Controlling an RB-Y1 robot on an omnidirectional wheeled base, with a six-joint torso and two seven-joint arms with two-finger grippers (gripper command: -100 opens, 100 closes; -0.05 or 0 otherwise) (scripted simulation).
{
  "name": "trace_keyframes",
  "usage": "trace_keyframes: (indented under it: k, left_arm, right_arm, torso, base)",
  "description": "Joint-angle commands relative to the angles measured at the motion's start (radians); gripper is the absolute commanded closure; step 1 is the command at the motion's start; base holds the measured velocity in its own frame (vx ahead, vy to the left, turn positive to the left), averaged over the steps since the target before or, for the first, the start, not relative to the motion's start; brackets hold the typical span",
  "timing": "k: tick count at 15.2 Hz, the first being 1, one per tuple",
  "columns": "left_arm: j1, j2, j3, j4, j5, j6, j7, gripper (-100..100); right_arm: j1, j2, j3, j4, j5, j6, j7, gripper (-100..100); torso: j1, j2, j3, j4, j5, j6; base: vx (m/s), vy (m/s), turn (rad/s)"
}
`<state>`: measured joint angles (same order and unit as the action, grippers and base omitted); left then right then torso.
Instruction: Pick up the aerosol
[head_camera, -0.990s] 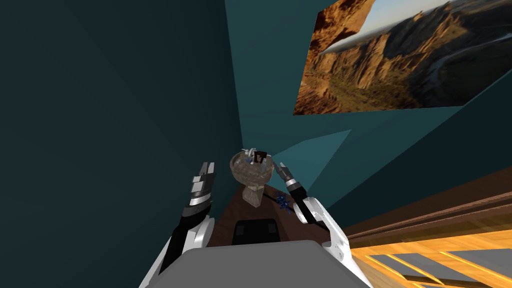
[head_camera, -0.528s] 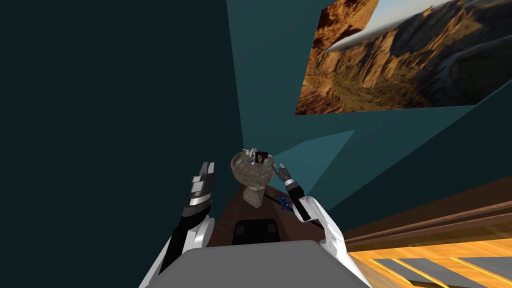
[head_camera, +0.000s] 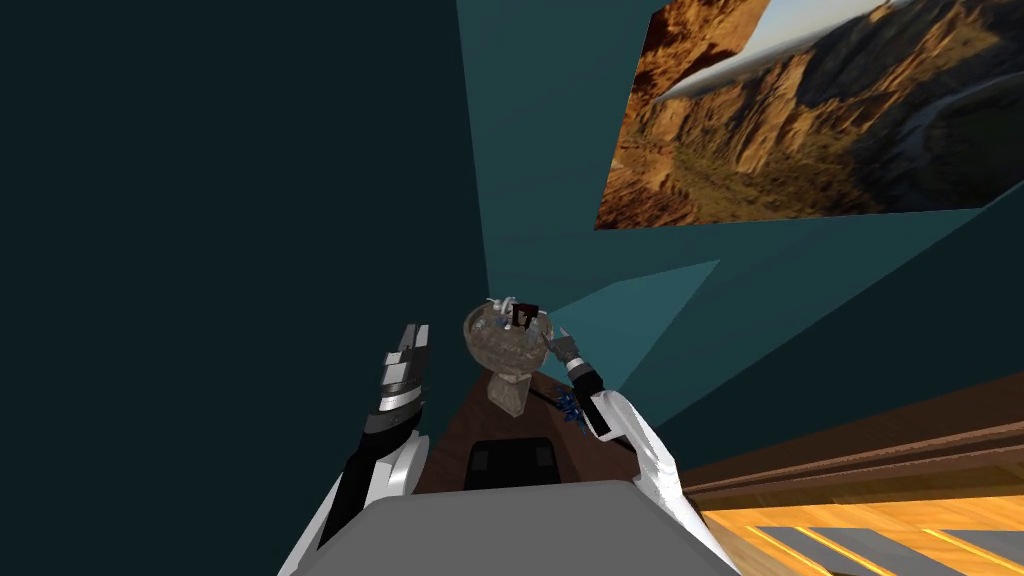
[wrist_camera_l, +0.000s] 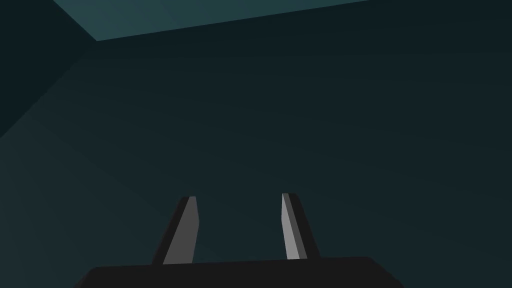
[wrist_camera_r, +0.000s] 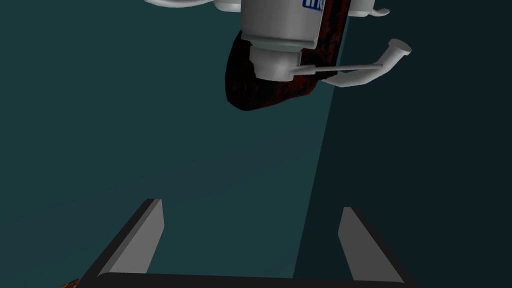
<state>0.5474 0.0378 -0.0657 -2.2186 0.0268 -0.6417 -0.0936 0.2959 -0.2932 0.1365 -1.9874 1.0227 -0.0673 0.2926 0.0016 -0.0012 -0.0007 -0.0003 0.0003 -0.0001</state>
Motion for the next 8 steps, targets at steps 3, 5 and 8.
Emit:
trace_keyframes:
  k: [3,5,8]
  left_arm:
    - [0.000,0.000,0.000,0.000,0.000,0.000,0.000,0]
    - [0.000,0.000,0.000,0.000,0.000,0.000,0.000,0]
    - [0.000,0.000,0.000,0.000,0.000,0.000,0.000,0]
  right_arm:
    - [-0.017,0.000,0.017,0.033,0.093,0.038,0.052,-100]
    - [-0.017,0.000,0.017,0.033,0.134,0.038,0.052,-100]
    - [-0.027,0.000,0.027,0.052,0.198,0.060,0.080,-100]
  torso:
    - [0.000,0.000,0.000,0.000,0.000,0.000]
    - [0.000,0.000,0.000,0.000,0.000,0.000]
    - [0.000,0.000,0.000,0.000,0.000,0.000]
  base:
    - [0.013,0.019,0.016]
    - [0.012,0.020,0.015]
    - [0.014,0.021,0.017]
